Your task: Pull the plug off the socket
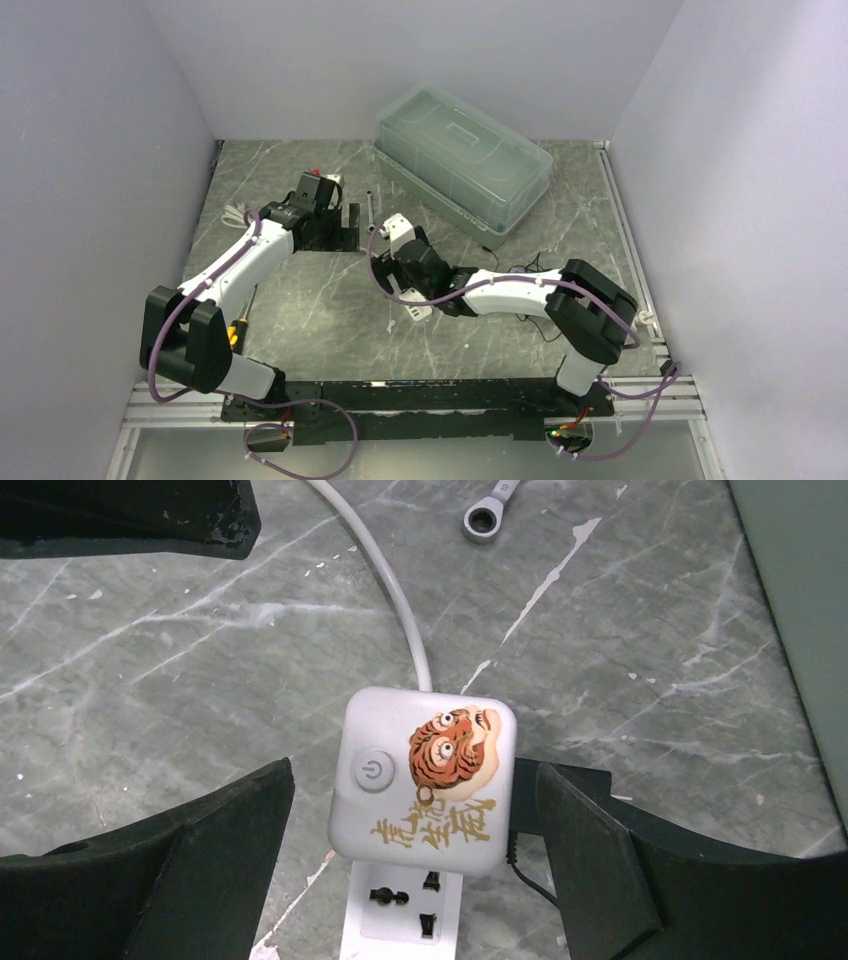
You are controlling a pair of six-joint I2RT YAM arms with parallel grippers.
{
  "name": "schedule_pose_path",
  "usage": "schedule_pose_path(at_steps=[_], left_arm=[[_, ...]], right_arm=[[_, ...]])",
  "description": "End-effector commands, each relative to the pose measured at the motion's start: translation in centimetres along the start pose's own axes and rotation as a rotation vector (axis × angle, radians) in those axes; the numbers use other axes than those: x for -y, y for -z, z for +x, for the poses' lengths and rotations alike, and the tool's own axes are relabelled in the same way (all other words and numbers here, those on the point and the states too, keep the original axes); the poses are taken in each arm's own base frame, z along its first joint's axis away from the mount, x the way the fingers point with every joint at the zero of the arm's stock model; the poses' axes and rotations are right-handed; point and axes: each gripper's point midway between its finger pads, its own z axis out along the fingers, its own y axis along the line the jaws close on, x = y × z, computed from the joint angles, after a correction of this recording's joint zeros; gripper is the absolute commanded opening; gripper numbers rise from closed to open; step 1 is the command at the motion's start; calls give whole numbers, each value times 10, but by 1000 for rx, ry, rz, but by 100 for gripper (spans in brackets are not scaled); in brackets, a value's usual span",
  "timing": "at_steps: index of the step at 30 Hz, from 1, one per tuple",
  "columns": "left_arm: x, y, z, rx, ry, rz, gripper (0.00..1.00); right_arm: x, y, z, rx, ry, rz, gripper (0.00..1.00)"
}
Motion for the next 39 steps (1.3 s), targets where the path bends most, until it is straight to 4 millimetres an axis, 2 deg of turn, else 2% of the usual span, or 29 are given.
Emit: schedule_pose_path(at_steps=[1,9,13,18,23,26,32,39], left_arm=[[8,7,-15,34,13,27,98],[10,7,-14,30,15,38,98],[12,5,-12,19,18,50,98],[17,-3,-6,-16,26,72,98],[28,-15,2,-72,50,121,98],[40,-27,8,-121,81,176,97],[56,-55,23,-224,186,219,92],[57,-78,19,-215,277,187,85]], right_arm=[[3,-8,-14,12,-16,61,93],[7,-20,-5,-24,-8,106,87],[6,-23,-1,-34,-15,104,78],[5,-23,6,-47,-25,102,55],[7,-19,15,-51,-60,106,16],[8,-15,16,-37,-92,105,1],[12,-7,12,6,-132,101,0],[12,-4,9,23,-135,91,0]])
